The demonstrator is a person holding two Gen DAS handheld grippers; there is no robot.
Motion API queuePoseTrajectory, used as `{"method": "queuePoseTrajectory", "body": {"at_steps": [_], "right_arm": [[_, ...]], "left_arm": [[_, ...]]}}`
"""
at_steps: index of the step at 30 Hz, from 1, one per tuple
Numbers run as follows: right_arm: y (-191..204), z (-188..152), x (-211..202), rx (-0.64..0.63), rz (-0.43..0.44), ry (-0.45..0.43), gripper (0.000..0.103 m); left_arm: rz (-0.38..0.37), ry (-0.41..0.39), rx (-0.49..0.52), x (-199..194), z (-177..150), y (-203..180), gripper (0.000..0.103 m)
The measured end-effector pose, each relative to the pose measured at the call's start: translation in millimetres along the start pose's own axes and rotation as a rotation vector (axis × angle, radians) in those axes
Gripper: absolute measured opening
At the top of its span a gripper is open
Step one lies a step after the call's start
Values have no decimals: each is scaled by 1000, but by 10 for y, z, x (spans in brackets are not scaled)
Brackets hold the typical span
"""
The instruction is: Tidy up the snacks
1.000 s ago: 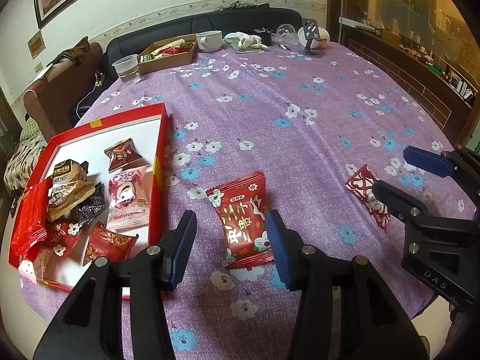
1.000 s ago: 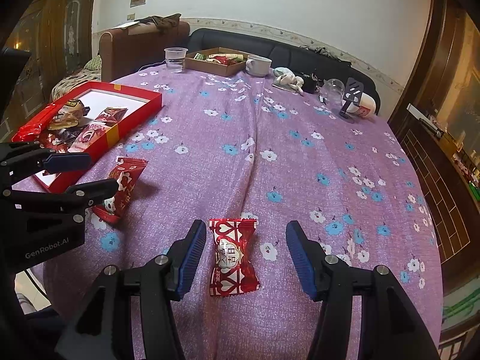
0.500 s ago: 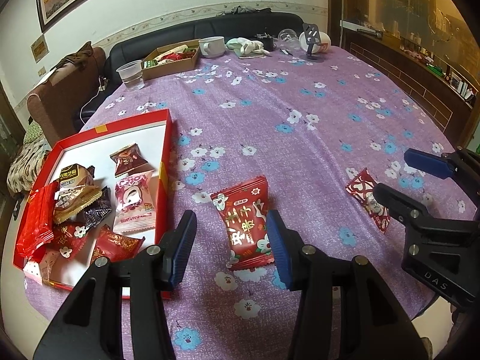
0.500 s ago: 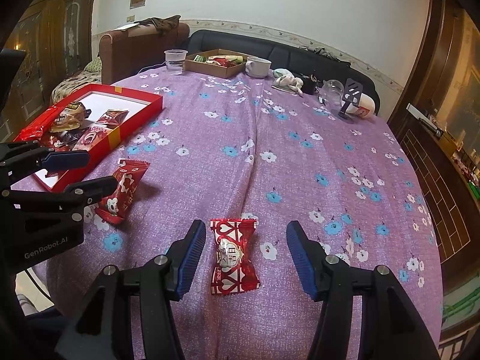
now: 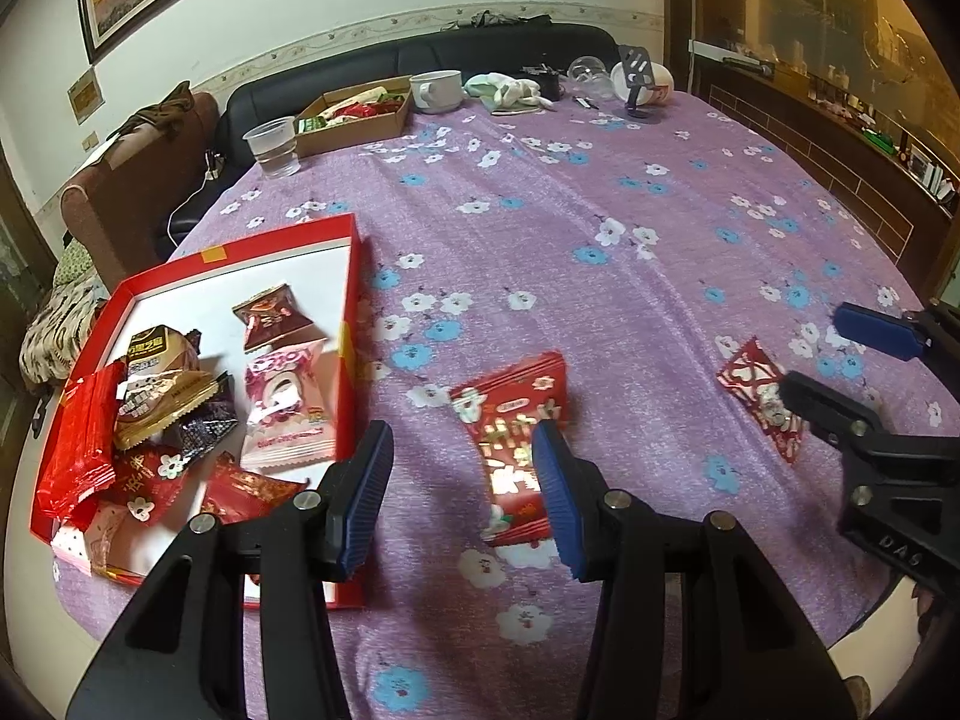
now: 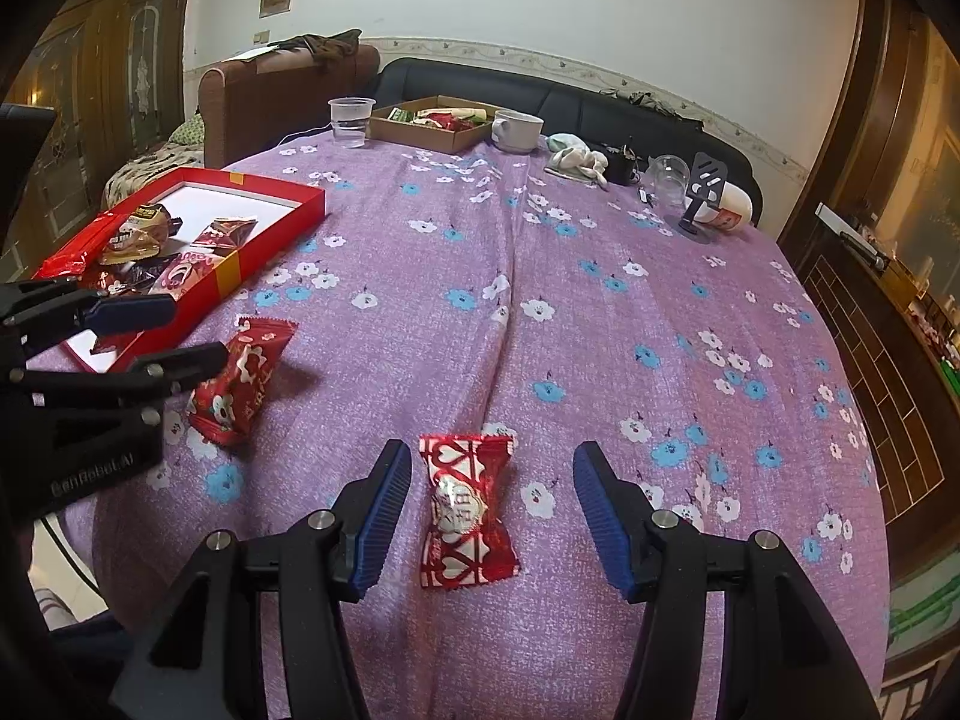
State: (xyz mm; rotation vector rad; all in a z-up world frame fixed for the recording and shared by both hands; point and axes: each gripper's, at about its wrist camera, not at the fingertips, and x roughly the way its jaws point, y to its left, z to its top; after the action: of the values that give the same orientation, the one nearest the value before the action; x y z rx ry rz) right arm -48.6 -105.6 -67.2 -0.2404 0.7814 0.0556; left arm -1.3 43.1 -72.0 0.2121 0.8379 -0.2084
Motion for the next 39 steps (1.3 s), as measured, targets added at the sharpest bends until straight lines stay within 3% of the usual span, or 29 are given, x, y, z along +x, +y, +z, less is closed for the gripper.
{"method": "queuePoseTrajectory", "body": {"at_steps": [12, 16, 27, 30, 33, 34, 39], "right_arm": [[-92, -107, 241, 28, 89, 73, 65], [-72, -109, 374, 43, 106, 105, 65], [-163, -128, 491, 112, 158, 132, 64], [-172, -124, 488, 124, 158, 123, 54], [-217, -101, 484, 150, 185, 124, 38], [-218, -98, 480, 154, 190, 125, 33], [-164, -90, 448, 157, 191, 129, 30]], "left_arm": [[-41, 49, -12, 139, 34, 100, 47], [-68, 59, -9, 173, 112, 0, 60], [-149, 158, -24, 444, 66, -152, 59], [-155, 137, -14, 431, 48, -149, 59], [-160, 119, -22, 425, 51, -110, 41], [-168, 115, -25, 420, 46, -90, 40], [-203, 93, -26, 356, 26, -35, 33]]}}
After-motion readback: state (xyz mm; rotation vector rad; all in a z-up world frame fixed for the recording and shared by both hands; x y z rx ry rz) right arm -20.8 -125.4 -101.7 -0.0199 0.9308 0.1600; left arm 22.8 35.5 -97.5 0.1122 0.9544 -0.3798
